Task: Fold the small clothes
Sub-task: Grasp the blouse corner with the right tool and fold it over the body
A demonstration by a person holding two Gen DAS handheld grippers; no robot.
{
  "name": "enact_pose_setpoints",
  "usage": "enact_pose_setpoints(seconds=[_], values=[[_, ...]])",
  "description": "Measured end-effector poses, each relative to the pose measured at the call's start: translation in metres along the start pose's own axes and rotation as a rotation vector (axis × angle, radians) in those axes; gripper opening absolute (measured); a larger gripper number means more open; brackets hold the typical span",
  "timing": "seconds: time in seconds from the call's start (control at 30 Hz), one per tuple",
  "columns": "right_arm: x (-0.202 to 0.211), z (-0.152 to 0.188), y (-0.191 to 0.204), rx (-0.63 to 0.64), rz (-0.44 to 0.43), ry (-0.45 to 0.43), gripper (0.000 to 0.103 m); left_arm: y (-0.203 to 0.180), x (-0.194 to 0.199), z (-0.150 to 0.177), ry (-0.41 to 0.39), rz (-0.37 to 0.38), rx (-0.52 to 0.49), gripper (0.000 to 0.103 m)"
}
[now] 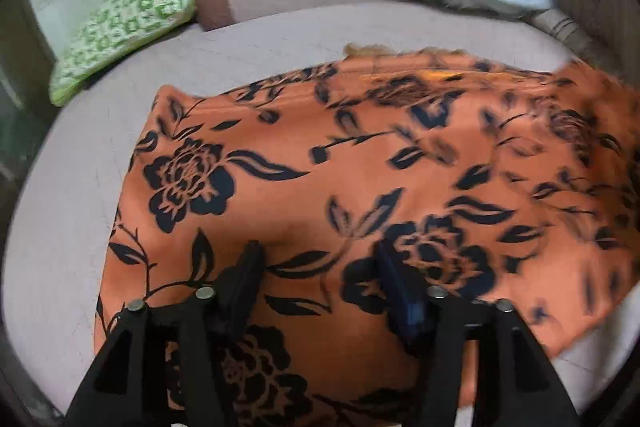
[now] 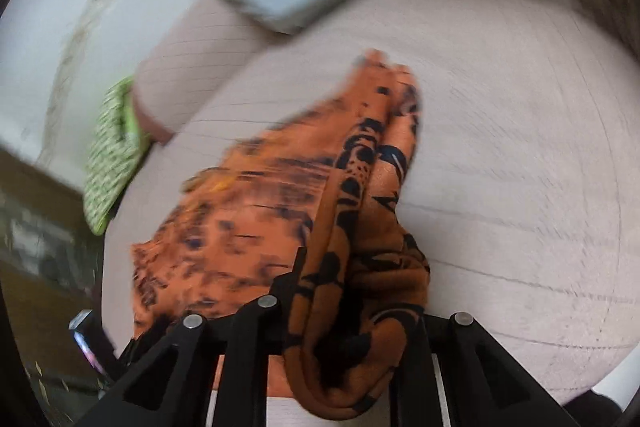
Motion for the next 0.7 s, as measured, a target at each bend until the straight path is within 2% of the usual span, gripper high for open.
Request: enact_pose_setpoints(seconds=[0.07, 0.13, 0.23, 0.37, 0.47, 0.57, 0.6, 0.7], values=[[0.009, -0.004, 0.04, 0.081, -0.019, -0.023, 0.017, 0.019, 0.007, -0.002, 0.005, 0.059, 0.112, 0.054], [0.016, -0.003, 0.089, 0.173, -0.054, -0.039, 0.017, 0.051, 0.024, -0.009, -0.049, 0.112, 0.246, 0.054], [0.01, 0.013, 0.155, 0.277, -0.097, -0.015, 0.017, 0.122, 0.057, -0.01, -0.183, 0.063, 0.437, 0.054], [-0.028, 0.059, 0.232, 0.434, -0.098, 0.047, 0.017, 0.198, 0.075, 0.007, -0.259, -0.007, 0.657, 0.054], [-0.077, 0.103, 0.261, 0.515, -0.059, 0.143, 0.017, 0.242, 0.066, 0.029, -0.224, -0.032, 0.761, 0.054], [-0.14, 0.155, 0.256, 0.554, 0.03, 0.283, 0.018, 0.266, 0.053, 0.048, -0.161, -0.031, 0.842, 0.054], [-0.145, 0.161, 0.256, 0.547, 0.028, 0.277, 0.018, 0.272, 0.048, 0.054, -0.142, -0.027, 0.861, 0.054], [-0.134, 0.15, 0.265, 0.526, 0.001, 0.272, 0.017, 0.273, 0.05, 0.057, -0.126, -0.004, 0.893, 0.054]])
Point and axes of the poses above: each gripper's, at about its wrist camera, not at the fingertips, and x roughly against the way its jaws point, y to its left, z to its underside, the point moved 8 cm from there along -x, roughly the way its jaws point, and after that the axes turned 1 degree about y, right-handed, at the moved point
